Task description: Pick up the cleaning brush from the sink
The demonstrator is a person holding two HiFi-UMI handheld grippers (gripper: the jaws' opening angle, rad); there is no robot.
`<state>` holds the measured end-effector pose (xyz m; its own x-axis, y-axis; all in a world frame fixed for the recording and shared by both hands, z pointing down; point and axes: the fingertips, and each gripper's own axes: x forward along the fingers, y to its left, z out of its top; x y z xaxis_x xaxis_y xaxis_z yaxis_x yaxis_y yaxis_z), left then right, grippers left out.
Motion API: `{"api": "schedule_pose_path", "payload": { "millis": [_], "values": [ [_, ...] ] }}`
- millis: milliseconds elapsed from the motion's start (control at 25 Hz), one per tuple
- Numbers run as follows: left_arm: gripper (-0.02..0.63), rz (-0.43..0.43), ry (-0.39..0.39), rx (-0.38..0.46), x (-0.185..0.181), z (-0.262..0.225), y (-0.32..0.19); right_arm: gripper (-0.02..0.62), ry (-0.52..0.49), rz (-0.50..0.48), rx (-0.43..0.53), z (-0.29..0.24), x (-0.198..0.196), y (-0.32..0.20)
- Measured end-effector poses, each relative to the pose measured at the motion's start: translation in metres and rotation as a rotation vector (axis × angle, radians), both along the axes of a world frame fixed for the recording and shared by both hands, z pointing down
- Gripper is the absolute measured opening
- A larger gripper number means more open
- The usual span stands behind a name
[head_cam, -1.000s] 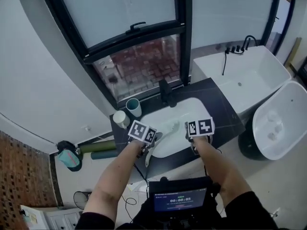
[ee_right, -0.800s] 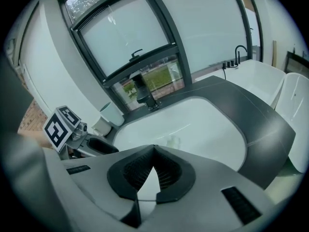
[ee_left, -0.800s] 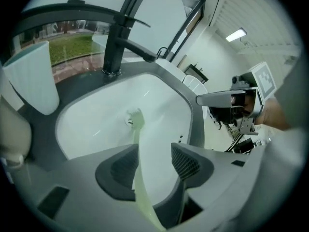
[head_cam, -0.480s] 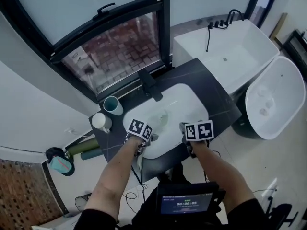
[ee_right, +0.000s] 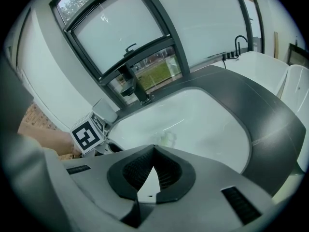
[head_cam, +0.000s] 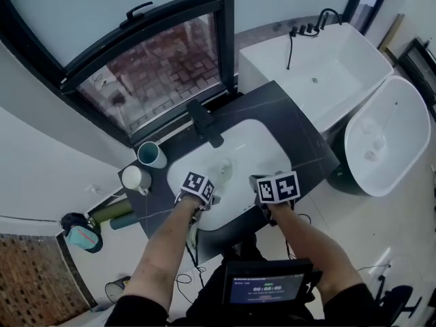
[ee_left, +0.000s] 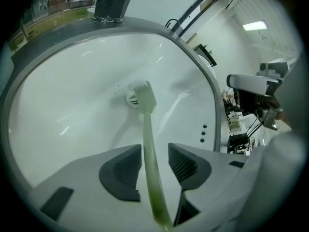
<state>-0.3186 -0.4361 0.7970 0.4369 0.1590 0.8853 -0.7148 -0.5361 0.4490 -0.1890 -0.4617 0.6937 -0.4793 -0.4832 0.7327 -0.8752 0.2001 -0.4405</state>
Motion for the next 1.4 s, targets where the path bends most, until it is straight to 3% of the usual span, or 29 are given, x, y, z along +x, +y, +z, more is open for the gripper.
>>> {"api": "schedule_pose_path", "payload": {
  "millis": [40, 120, 400, 560, 1000, 1400],
  "values": [
    [0.131, -0.007, 0.006, -0.015, 0.000, 0.002, -0.001, -0.026, 0.000, 0.000, -0.002, 0.001, 0.001, -0.002],
    [0.075, -0.021, 0.012, -0.037, 0.002, 0.004, -0.002, -0.026, -0.008, -0.001, -0.004, 0.002, 0.003, -0.005],
    [0.092, 0.013, -0.045, -0.043, 0.007, 0.013, 0.013, -0.026, -0.015, 0.008, -0.010, 0.002, 0.010, 0.004],
    [0.060, -0.003, -0.069, -0.016, 0.006, 0.015, 0.006, -0.026, -0.018, 0.016, -0.008, 0.004, 0.014, 0.003],
    [0.057, -0.057, -0.053, 0.075, 0.004, -0.023, 0.009, -0.026, -0.010, 0.025, 0.011, -0.010, 0.016, 0.016],
    [0.057, -0.154, -0.004, 0.157, -0.001, -0.089, 0.035, -0.026, 0.006, 0.032, 0.054, -0.046, 0.027, 0.044]
  ]
}}
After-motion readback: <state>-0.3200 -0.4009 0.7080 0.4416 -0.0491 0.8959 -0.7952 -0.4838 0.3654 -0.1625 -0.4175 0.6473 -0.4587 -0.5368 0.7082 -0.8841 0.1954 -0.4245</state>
